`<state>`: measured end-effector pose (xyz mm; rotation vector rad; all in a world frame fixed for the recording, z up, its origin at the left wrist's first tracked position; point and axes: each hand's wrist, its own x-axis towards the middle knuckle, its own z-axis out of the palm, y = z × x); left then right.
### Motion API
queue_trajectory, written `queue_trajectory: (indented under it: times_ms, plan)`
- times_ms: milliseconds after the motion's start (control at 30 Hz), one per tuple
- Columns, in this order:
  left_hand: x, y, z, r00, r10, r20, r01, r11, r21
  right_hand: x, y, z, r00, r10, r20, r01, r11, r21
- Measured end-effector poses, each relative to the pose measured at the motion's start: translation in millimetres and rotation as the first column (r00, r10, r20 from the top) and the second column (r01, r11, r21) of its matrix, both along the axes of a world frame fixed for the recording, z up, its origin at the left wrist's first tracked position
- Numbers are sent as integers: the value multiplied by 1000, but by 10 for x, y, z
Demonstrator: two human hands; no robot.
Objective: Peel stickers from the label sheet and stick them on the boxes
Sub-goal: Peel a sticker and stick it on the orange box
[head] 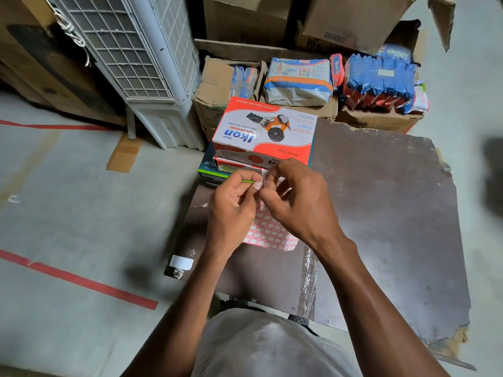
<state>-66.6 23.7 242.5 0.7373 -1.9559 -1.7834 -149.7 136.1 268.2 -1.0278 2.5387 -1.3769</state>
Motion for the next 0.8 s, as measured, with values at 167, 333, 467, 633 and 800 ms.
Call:
queue_trajectory:
  times_ms: [167, 333, 467, 633, 800]
  plan:
    - [7, -46, -17, 997, 68, 29, -70, 996, 62, -10, 57, 31, 989, -42, 144, 54, 995, -83]
    - [-3, -125, -163, 992, 93, 80, -105, 982, 157, -28, 118, -46, 958, -95, 271, 119, 990, -72]
    - [0, -200, -466, 978, 97, 185, -145, 952, 268, -7, 162, -140, 913, -130, 387, 166, 984, -62]
    - [96, -233, -860, 954, 51, 294, -147, 938, 314, 17, 247, -257, 840, -160, 519, 229, 971, -71]
    - [145, -211, -979, 952, 24, 306, -123, 943, 308, 39, 270, -249, 791, -142, 594, 252, 962, -106]
